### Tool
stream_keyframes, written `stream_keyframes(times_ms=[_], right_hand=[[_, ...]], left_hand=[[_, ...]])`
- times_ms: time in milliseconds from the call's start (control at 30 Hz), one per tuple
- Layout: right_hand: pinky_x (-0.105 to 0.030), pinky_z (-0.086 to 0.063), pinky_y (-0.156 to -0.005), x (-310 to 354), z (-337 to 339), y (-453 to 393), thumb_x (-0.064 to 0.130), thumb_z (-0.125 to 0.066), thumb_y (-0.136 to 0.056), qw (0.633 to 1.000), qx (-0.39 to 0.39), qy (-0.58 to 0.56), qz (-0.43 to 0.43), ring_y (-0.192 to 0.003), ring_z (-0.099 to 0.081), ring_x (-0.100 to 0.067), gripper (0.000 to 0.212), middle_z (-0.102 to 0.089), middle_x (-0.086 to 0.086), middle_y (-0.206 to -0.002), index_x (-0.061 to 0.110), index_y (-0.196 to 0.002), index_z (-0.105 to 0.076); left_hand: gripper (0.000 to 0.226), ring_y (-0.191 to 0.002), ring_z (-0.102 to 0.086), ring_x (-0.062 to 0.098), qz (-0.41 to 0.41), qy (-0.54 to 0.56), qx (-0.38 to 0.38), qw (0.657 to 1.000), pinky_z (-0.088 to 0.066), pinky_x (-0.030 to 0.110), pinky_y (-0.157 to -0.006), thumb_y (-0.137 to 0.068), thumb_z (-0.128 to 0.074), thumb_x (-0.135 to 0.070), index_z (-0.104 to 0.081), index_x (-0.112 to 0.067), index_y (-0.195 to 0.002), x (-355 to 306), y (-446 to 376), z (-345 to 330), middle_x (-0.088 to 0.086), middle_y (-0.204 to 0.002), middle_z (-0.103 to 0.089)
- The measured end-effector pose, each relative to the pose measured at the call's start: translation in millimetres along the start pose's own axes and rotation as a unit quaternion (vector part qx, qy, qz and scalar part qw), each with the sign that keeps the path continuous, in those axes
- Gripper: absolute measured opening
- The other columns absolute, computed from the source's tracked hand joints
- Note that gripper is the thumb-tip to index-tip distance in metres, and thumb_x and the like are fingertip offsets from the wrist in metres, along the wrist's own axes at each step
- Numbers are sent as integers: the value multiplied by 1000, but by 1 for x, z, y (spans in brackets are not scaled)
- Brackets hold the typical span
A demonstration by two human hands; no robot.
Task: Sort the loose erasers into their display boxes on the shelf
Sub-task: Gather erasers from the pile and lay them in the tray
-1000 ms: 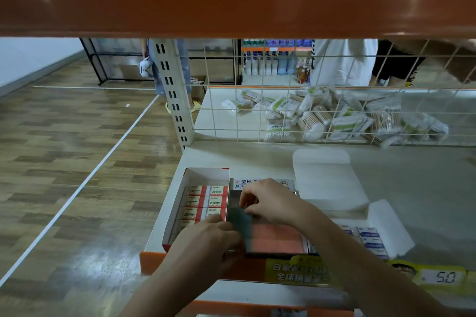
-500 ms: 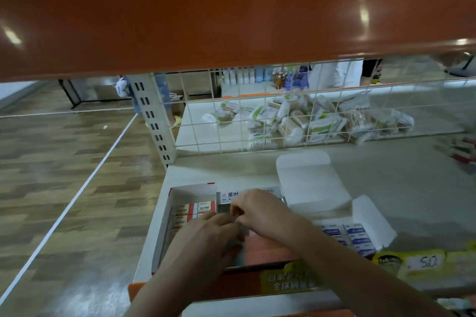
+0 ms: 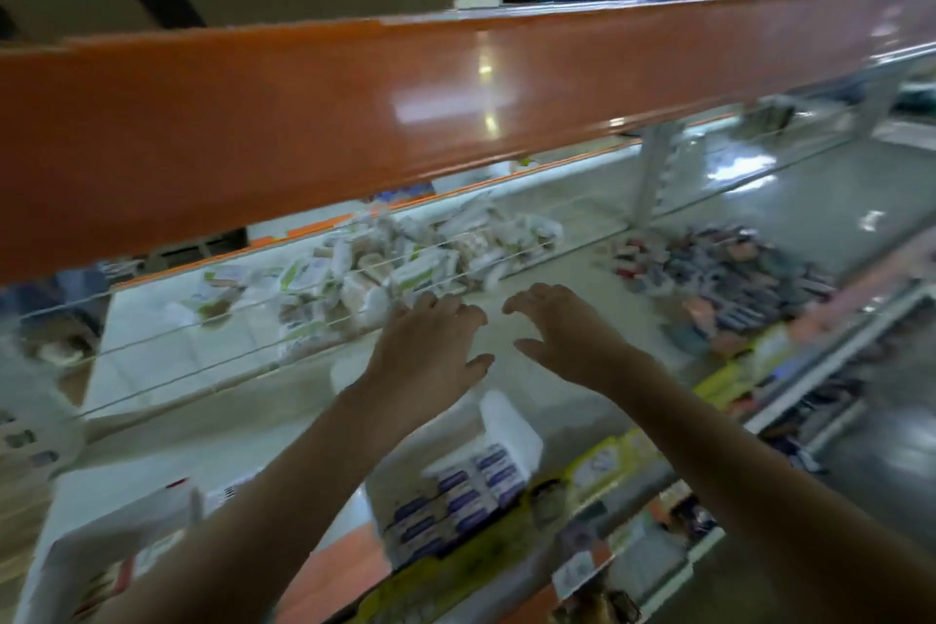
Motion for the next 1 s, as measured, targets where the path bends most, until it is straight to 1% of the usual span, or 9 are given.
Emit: stream_keyframes(times_ms=[267,467,533,600,667,733,833,933,1000], right_hand=[[-34,-38,-99,-157,25,53,24,-60,-87,991,14,22,-133,-123,-46,-25,42,-49,-7,-132,16,-127,-51],[-32,-44,-85,-242,30,70,18,-58,-85,979,68,0,-193,-109,-55,-27,35,-57,-12,-120,9,-118,-55],[-30,-43,-79,-257,29,70,19,-59,-85,978,89,-32,-186,-103,-57,-26,33,-60,-7,-109,8,-116,-56],[-30,-44,-81,-265,25,68,22,-61,-85,979,109,-54,-164,-100,-58,-25,31,-58,1,-93,9,-113,-59],[-33,-45,-78,-273,20,63,24,-58,-86,982,130,-31,-137,-92,-59,-26,18,-60,-7,-92,8,-93,-63],[-34,-45,-71,-280,17,58,23,-56,-85,984,137,-5,-112,-84,-59,-25,14,-60,-13,-93,13,-76,-55],[-31,-43,-65,-282,13,52,19,-56,-84,987,139,-9,-81,-76,-56,-22,10,-57,-8,-85,18,-76,-51],[-28,-40,-62,-284,10,49,19,-55,-86,987,152,2,-60,-74,-54,-19,9,-60,-10,-87,11,-81,-57],[-22,-35,-57,-284,14,49,18,-56,-87,989,144,-18,-33,-72,-48,-15,18,-51,-1,-76,19,-73,-45]], left_hand=[[49,-125,-38,23,-56,47,45,996,-33,38,-99,-90,-50,-45,-42,-23,-134,-129,-109,-30,2,-133,-45],[49,-122,-43,27,-35,31,103,994,-38,37,-96,-88,-54,-41,-45,-17,-130,-186,-164,-68,7,-133,-49],[49,-121,-45,27,-22,25,129,991,-40,37,-94,-88,-56,-39,-46,-16,-130,-193,-175,-84,8,-131,-50],[49,-121,-45,26,-3,31,149,988,-41,37,-94,-88,-57,-38,-46,-16,-131,-195,-182,-98,8,-131,-49],[50,-119,-47,25,16,46,163,985,-43,37,-92,-86,-59,-36,-48,-17,-130,-197,-189,-112,7,-130,-51],[46,-114,-51,25,36,75,171,982,-44,35,-87,-86,-60,-35,-51,-17,-127,-199,-194,-124,6,-126,-55],[40,-106,-55,23,80,119,166,976,-44,32,-79,-83,-63,-37,-57,-18,-118,-199,-197,-135,5,-118,-59],[39,-104,-54,22,107,129,162,973,-45,31,-79,-82,-62,-38,-58,-18,-115,-199,-196,-141,4,-115,-58],[37,-102,-54,22,117,141,151,972,-46,32,-79,-80,-63,-38,-60,-17,-111,-198,-195,-142,5,-112,-58]])
Point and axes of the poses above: each hand's wrist, its own y-axis away from the middle knuckle, its own z-axis out of the back of the hand, x = y × z, the point moved 5 cm from there along -y, towards the middle knuckle
